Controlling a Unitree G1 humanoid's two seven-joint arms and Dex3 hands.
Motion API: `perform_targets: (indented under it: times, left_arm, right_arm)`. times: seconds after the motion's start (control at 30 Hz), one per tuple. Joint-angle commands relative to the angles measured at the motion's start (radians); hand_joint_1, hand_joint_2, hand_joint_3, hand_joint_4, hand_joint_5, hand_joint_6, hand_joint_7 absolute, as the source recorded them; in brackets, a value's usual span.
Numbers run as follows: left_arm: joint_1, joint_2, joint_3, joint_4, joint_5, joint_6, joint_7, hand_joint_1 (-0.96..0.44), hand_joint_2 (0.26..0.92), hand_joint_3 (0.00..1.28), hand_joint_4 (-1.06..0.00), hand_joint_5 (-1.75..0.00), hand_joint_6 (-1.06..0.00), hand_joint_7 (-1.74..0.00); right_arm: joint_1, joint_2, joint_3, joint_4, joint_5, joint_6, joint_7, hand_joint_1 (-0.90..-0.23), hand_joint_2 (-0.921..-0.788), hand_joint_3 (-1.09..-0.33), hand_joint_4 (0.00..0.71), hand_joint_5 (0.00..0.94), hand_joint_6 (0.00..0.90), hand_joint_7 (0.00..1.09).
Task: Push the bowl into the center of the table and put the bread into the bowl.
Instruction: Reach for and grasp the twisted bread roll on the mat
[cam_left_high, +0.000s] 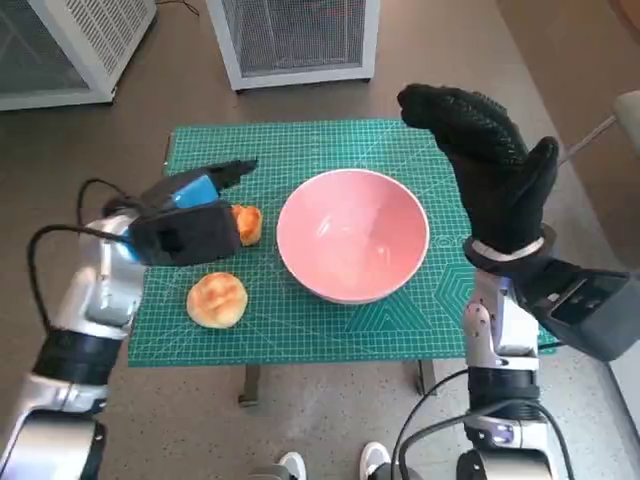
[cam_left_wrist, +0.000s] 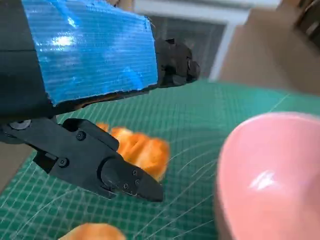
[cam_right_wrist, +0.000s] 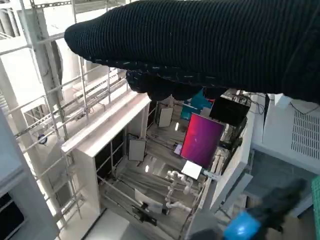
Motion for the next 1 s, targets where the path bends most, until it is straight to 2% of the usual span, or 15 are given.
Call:
perform_targets:
  times: [0.03, 0.37, 0.5, 0.67, 0.8, 0.9, 0.97, 1.0]
  left_arm:
    - [-0.057, -0.018, -0.026, 0.111, 0.021, -0.009, 0.01, -0.31, 0.804, 0.0, -0.1, 0.0, -0.21, -0.06]
    - [-0.126, -0.049, -0.066, 0.332, 0.035, -0.036, 0.025, -0.3, 0.803, 0.0, -0.1, 0.0, -0.22, -0.04]
    - [-0.148, -0.063, -0.092, 0.408, 0.058, -0.049, 0.066, -0.28, 0.801, 0.0, -0.1, 0.0, -0.23, -0.03]
    - [-0.162, -0.082, -0.12, 0.498, 0.092, -0.085, 0.155, -0.25, 0.801, 0.0, -0.13, -0.01, -0.29, -0.05]
    - [-0.169, -0.095, -0.135, 0.555, 0.112, -0.12, 0.229, -0.18, 0.821, 0.01, -0.25, -0.02, -0.42, -0.07]
    - [-0.173, -0.099, -0.146, 0.582, 0.121, -0.145, 0.272, -0.14, 0.843, 0.01, -0.39, -0.03, -0.55, -0.09]
    - [-0.174, -0.097, -0.152, 0.595, 0.126, -0.165, 0.289, -0.1, 0.863, 0.01, -0.54, -0.06, -0.65, -0.11]
    - [-0.174, -0.095, -0.154, 0.598, 0.128, -0.176, 0.295, -0.09, 0.869, 0.01, -0.58, -0.06, -0.67, -0.12]
  right_arm:
    - [0.024, -0.004, -0.002, 0.002, 0.015, 0.014, -0.006, -0.411, -0.871, -0.559, 0.546, 0.065, 0.219, 0.88]
    - [0.031, -0.004, -0.003, -0.01, 0.015, 0.018, -0.018, -0.409, -0.866, -0.567, 0.545, 0.069, 0.231, 0.86]
    - [0.035, -0.002, -0.002, -0.013, 0.015, 0.018, -0.021, -0.41, -0.865, -0.566, 0.545, 0.07, 0.237, 0.85]
    - [0.041, 0.001, 0.001, -0.023, 0.013, 0.017, -0.028, -0.409, -0.866, -0.565, 0.545, 0.07, 0.241, 0.84]
    - [0.044, 0.0, 0.002, -0.027, 0.014, 0.016, -0.031, -0.409, -0.865, -0.566, 0.546, 0.072, 0.242, 0.84]
    - [0.045, 0.0, 0.002, -0.029, 0.014, 0.016, -0.035, -0.411, -0.866, -0.564, 0.546, 0.072, 0.245, 0.84]
    - [0.046, 0.0, 0.002, -0.031, 0.014, 0.017, -0.037, -0.411, -0.867, -0.562, 0.546, 0.073, 0.251, 0.84]
    - [0.047, 0.0, 0.002, -0.032, 0.014, 0.017, -0.037, -0.411, -0.867, -0.562, 0.546, 0.073, 0.253, 0.84]
